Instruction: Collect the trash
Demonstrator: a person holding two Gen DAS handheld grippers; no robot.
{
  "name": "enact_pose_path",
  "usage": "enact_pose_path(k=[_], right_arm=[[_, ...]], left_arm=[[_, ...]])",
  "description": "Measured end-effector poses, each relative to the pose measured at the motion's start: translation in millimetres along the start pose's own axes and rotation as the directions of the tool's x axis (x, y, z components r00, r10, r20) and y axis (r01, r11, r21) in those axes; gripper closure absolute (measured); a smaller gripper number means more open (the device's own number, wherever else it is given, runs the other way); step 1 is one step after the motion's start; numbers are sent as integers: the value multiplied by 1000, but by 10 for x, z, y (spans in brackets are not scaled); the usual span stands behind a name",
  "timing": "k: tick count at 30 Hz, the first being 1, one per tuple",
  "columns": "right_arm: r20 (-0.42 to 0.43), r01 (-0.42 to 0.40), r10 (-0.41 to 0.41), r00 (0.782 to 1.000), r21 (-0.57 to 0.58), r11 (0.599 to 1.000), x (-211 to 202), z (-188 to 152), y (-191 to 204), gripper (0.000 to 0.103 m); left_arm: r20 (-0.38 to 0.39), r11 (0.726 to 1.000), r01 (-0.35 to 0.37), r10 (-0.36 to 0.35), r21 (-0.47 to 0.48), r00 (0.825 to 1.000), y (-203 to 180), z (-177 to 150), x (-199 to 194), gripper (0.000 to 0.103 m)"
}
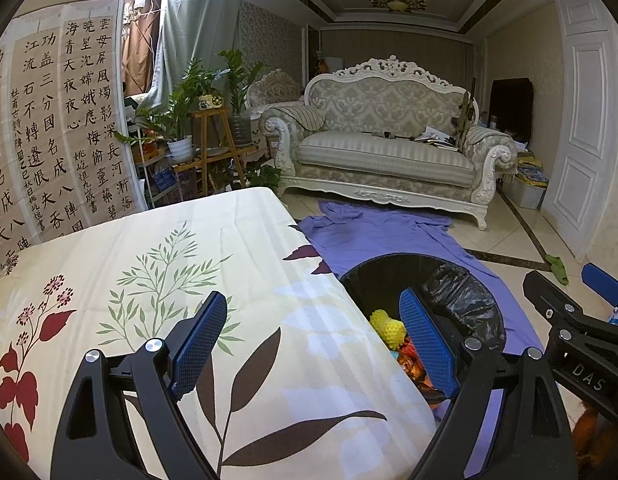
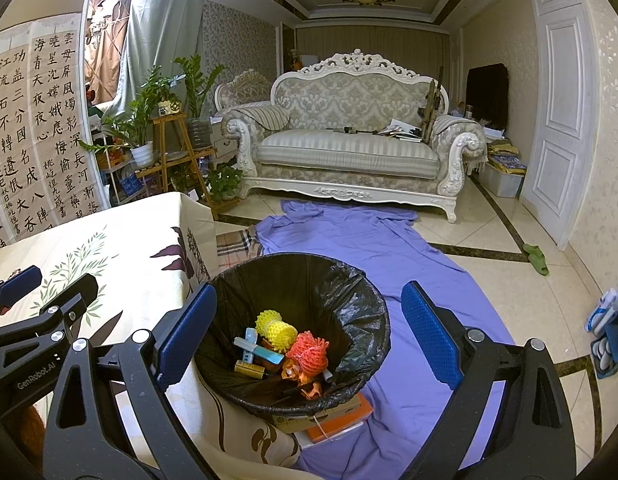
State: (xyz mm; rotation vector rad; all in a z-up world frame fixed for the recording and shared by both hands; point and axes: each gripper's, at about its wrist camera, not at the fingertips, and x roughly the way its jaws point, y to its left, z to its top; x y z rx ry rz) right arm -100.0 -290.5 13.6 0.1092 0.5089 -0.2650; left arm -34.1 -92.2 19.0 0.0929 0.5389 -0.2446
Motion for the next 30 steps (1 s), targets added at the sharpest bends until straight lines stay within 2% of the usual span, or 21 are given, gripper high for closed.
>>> enact_pose_path(k=[12, 20, 30], right_arm=[[1, -2, 2, 1000, 1, 1000, -1, -3, 4, 12], [0, -1, 1, 1000, 0, 1000, -3, -7, 13, 12], [-6, -8, 8, 1000, -9, 1000, 2, -33, 98, 12]], left_arm=[[6, 1000, 2, -2, -15, 1000, -106, -51, -28, 18], [-11, 998, 47, -47, -33, 999, -126, -64, -51, 18], [43, 1000, 2, -2, -19, 999, -75, -41, -96, 18]])
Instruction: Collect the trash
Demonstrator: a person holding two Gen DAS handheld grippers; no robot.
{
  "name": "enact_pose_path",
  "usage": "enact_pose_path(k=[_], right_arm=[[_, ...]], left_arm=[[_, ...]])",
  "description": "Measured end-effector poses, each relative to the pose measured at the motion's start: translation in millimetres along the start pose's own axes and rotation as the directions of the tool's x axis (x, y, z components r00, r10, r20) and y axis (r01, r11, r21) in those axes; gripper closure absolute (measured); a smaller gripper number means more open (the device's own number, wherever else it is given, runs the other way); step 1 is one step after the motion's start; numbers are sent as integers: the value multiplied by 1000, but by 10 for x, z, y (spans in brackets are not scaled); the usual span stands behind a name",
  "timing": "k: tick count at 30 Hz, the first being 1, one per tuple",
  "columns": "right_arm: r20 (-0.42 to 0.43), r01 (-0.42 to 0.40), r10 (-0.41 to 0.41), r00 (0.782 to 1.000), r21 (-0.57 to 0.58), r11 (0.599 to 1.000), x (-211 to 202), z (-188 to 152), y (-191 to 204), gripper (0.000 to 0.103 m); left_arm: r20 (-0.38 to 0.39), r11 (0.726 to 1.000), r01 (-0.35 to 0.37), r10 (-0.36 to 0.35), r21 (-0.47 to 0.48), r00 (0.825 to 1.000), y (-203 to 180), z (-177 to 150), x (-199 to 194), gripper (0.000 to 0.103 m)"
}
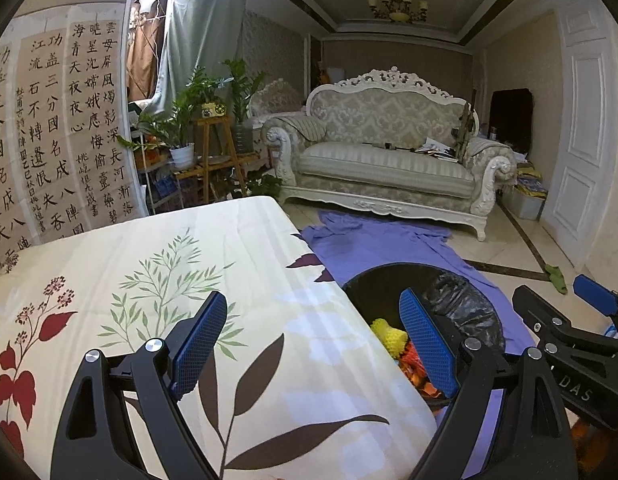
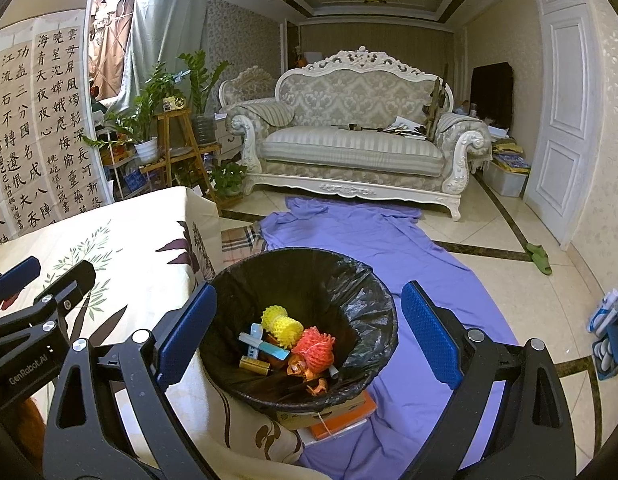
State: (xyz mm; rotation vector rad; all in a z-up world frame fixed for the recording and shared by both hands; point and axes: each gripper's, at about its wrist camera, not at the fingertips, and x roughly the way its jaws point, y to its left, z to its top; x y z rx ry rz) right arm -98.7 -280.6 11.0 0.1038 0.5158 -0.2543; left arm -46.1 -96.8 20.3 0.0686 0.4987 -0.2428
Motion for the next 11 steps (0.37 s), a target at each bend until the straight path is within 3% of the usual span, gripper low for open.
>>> enact_pose_path(k=[11], right_arm=[[-38, -54, 52, 998, -50, 997, 131, -35, 276, 12]], left_arm=[[-116, 996, -74, 67, -56, 991, 373, -53, 230, 18]])
